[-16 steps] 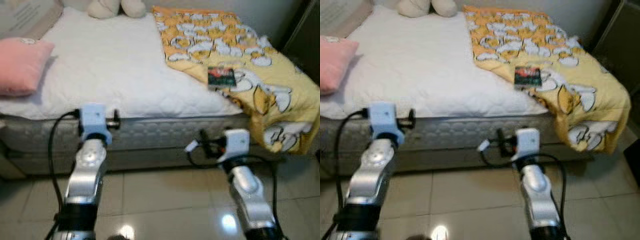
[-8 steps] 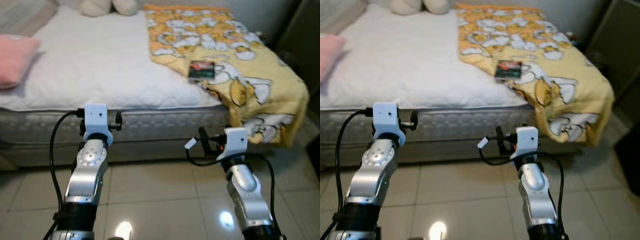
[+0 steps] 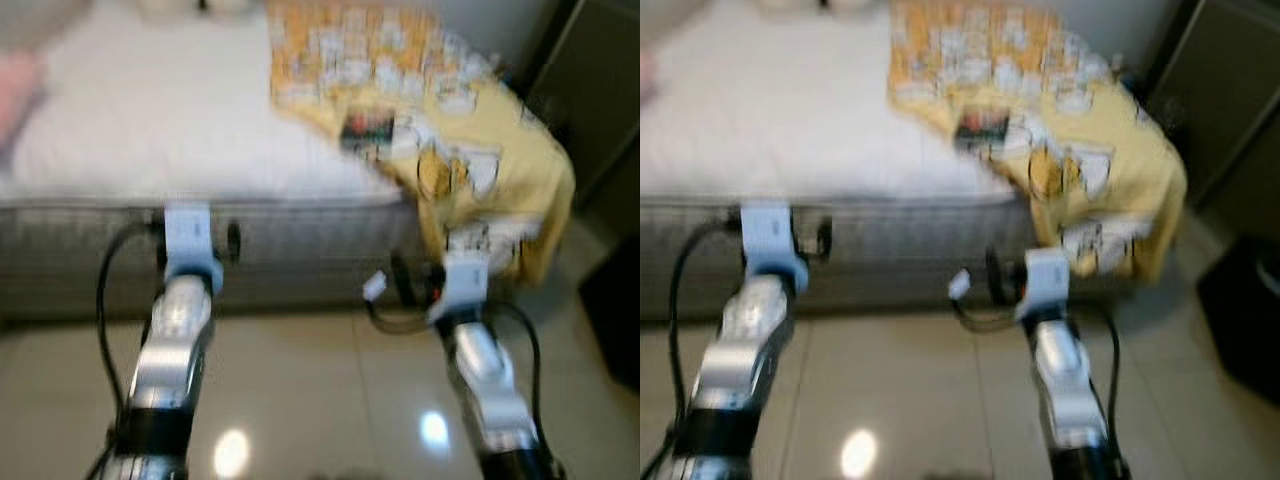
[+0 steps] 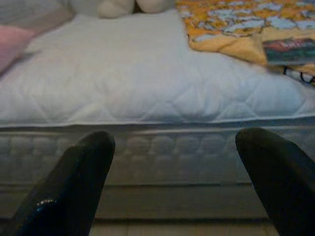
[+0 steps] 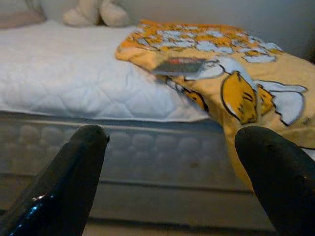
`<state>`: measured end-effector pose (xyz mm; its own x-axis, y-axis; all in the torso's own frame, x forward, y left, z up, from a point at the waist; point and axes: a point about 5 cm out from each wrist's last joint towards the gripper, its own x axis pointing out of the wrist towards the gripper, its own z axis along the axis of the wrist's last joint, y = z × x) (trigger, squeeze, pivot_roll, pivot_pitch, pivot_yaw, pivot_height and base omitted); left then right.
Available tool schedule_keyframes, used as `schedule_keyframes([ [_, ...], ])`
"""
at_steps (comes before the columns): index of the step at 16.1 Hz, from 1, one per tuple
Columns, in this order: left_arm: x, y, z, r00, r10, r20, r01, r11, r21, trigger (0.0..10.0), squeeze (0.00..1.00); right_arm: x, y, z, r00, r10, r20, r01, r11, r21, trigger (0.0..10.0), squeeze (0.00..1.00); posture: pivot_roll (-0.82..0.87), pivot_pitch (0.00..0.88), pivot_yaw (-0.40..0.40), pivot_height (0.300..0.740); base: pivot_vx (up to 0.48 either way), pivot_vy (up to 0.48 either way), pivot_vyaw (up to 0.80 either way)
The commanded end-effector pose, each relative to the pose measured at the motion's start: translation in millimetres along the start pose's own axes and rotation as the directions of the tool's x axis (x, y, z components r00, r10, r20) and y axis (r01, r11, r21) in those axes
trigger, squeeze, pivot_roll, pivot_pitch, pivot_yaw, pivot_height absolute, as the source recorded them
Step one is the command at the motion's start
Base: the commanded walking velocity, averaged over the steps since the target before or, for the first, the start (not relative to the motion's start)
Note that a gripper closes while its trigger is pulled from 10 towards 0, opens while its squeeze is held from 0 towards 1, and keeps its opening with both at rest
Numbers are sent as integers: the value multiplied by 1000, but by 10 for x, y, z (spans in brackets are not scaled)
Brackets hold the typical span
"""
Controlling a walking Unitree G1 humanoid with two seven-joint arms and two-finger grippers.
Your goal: Clean up the room
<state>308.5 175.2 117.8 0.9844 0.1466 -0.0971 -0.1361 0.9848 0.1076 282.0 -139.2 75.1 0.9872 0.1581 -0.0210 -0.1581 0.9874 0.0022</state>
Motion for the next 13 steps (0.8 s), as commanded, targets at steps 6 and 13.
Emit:
schedule_keyframes([
  [6, -103, -72, 35, 992, -100, 70, 102, 994, -27, 10000, 0, 28, -3, 8, 1000, -2, 8, 2, 1000, -7, 10000, 0, 31, 0, -17, 740, 240, 0, 0],
  [13, -138, -194, 77, 975, -197, 102, 197, 980, 5, 10000, 0, 54, 3, 16, 1000, -7, 15, 7, 1000, -4, 10000, 0, 29, 0, -14, 740, 480, 0, 0],
])
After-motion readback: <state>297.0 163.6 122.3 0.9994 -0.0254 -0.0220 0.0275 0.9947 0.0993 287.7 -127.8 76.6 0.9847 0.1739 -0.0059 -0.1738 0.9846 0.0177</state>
